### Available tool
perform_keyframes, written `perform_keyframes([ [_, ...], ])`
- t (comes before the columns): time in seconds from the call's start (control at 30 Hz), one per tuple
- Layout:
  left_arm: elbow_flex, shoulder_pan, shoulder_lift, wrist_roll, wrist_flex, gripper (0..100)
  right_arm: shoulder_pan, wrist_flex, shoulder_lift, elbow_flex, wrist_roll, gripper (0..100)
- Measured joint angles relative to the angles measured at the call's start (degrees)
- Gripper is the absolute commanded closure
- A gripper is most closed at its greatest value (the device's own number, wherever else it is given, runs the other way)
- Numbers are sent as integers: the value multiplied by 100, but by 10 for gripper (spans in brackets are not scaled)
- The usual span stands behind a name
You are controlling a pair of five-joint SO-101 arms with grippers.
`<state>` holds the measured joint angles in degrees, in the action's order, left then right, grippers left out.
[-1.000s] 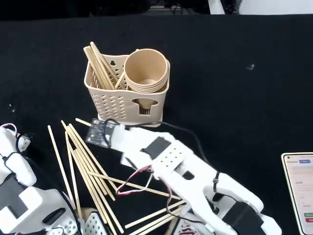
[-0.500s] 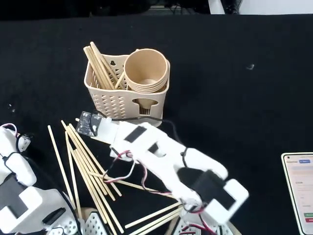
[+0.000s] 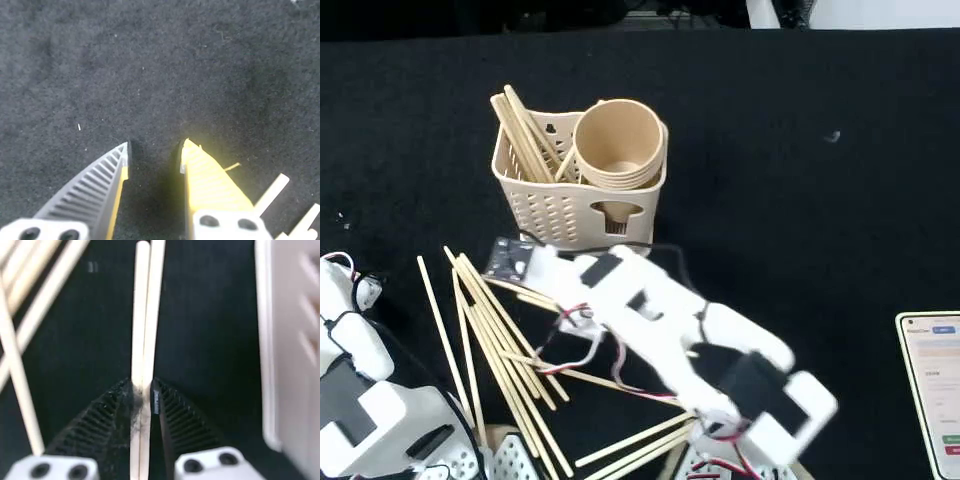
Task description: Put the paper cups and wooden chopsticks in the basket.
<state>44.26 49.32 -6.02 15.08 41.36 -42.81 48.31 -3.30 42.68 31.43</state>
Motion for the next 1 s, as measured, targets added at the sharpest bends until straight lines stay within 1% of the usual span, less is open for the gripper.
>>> perform_keyframes([
  [0.13, 0, 0, 0, 0, 0, 820, 440, 211, -1020, 730, 0, 979],
  [0.17, 0, 0, 0, 0, 0, 820, 510, 229, -1266, 923, 18, 956],
  [0.3, 0, 0, 0, 0, 0, 820, 545, 229, -1767, 1354, 281, 799],
  [0.37, 0, 0, 0, 0, 0, 820, 466, 229, -1802, 1354, 281, 764],
  [0.43, 0, 0, 0, 0, 0, 820, 185, 193, -1802, 1354, 281, 777],
  [0.5, 0, 0, 0, 0, 0, 820, -62, 88, -1776, 1319, 123, 779],
  [0.63, 0, 0, 0, 0, 0, 820, -413, -79, -1240, 976, -44, 779],
  [0.87, 0, 0, 0, 0, 0, 820, -273, -167, 158, -35, -9, 784],
  [0.93, 0, 0, 0, 0, 0, 820, -255, -167, 404, -114, 141, 815],
  [1.0, 0, 0, 0, 0, 0, 820, -264, -141, 554, -202, 229, 900],
])
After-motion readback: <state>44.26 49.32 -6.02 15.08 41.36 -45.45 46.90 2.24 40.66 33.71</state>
